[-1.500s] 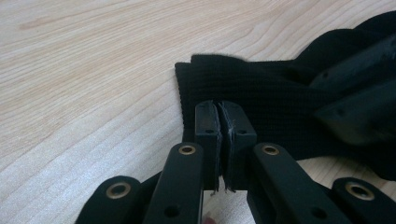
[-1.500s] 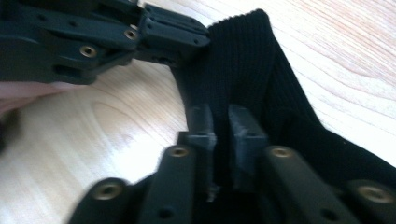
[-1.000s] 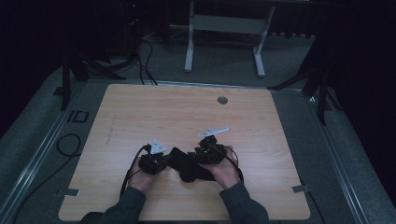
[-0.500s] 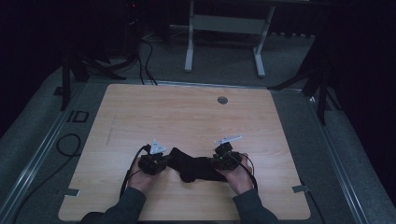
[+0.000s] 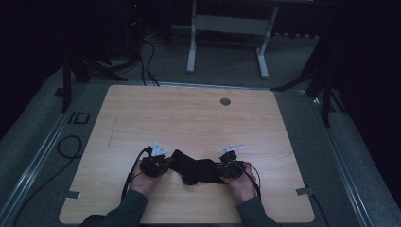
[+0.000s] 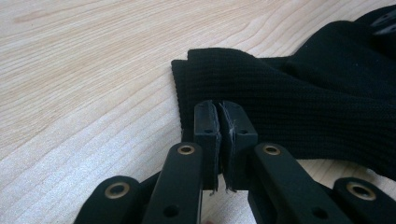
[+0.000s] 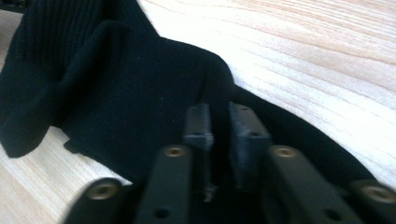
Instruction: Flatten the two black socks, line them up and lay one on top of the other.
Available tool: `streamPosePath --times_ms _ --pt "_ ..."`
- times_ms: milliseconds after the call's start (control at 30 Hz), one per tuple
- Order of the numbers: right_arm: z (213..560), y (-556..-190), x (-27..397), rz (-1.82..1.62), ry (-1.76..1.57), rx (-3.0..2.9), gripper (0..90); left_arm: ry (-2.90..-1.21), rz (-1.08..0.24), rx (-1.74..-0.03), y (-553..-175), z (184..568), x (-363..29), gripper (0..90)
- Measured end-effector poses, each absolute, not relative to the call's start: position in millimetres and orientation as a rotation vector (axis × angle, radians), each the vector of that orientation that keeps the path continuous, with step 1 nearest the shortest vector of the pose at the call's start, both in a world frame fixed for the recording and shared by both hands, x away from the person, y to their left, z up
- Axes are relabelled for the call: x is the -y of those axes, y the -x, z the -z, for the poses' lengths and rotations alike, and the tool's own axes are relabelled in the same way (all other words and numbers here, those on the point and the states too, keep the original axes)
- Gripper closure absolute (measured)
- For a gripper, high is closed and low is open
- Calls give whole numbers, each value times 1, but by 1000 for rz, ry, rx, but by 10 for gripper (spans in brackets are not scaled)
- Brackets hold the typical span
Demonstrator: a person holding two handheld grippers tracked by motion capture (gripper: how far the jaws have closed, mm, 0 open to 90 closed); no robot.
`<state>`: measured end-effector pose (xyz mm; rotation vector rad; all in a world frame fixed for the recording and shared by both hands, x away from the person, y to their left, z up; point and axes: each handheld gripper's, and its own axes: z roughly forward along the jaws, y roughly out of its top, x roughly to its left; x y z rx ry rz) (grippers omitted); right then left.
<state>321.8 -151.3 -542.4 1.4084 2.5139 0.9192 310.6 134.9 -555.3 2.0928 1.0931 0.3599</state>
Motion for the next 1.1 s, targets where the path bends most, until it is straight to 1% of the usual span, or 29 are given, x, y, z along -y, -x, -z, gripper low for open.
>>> streamPosePath --times_ms 100,333,533,833,1100 --pt "537 -319 157 -939 -1410 -2499 859 -2093 -360 -1093 -311 555 -135 860" --pt "526 -311 170 -976 -1415 -2473 858 -2092 -355 -1093 -310 555 -135 860" --pt "514 -308 195 -1009 -1470 -2401 858 -2095 -351 -1092 -310 555 -136 860" --pt "495 -306 221 -1061 -1503 -2302 858 -2099 -353 -1086 -310 555 -136 859" --pt "492 -306 231 -1069 -1528 -2275 858 -2100 -354 -1083 -310 555 -135 857"
